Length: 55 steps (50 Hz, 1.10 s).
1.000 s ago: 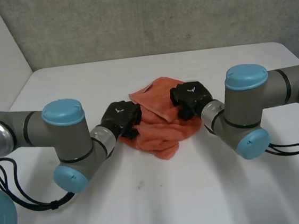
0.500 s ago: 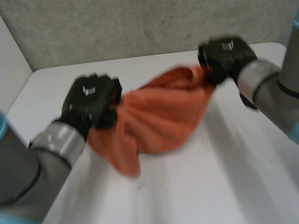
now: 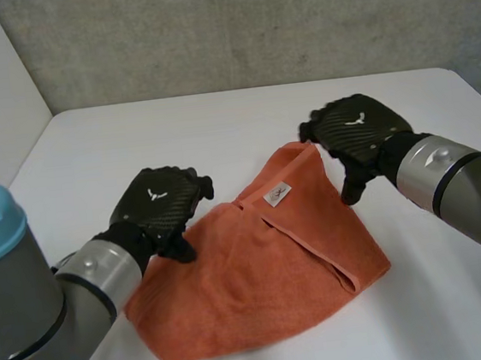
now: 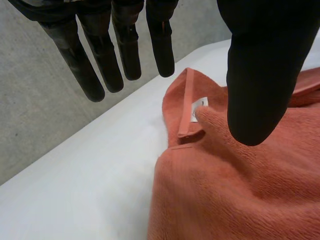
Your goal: Fold the laundry
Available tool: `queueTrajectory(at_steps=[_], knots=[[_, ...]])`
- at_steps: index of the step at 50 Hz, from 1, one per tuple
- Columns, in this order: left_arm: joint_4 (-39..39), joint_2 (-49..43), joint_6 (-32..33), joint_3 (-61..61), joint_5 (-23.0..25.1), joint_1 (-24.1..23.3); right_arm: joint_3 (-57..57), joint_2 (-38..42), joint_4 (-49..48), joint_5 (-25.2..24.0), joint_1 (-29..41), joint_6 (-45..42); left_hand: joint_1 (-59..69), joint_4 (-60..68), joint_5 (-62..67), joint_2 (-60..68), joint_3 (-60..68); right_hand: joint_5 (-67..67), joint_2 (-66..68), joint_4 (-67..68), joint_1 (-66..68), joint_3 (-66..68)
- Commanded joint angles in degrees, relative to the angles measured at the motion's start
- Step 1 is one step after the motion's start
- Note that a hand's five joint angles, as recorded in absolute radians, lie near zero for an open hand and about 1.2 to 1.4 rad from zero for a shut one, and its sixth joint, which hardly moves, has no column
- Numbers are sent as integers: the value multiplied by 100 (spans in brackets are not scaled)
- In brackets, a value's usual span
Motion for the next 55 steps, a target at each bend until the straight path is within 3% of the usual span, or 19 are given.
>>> queueTrajectory(at_steps=[1, 8, 33, 48, 52, 55], knots=[[-30, -885, 22, 542, 50, 15, 299, 142, -67, -1064, 33, -1962, 15, 181, 206, 128, 102, 15, -99, 8, 187, -52], [-47, -1675, 39, 1121, 76, -20, 255, 652, 21, -1099, 182, -2517, -371, -205, -180, -258, -285, -942, -1055, -948, -770, -1009], [-258, -3188, 356, 2528, 683, -73, 290, 1496, 21, -1038, 121, -3616, -322, -156, -131, -209, -236, -407, -520, -413, -235, -474], [-223, -3268, 356, 2599, 586, -73, 44, 1953, 21, -1029, 121, -3643, 2959, 3125, 3150, 3071, 3045, 1207, 1094, 1201, 1379, 1140], [-214, -3180, 356, 2590, 586, -73, 26, 1953, 4, -1038, 130, -3634, 3345, 3511, 3536, 3457, 3431, 2786, 2672, 2779, 2958, 2718], [-206, -3136, 356, 2581, 595, -73, -26, 1953, -14, -1073, 130, -3616, 4099, 4265, 4289, 4211, 4185, 5507, 5394, 5501, 5679, 5440]])
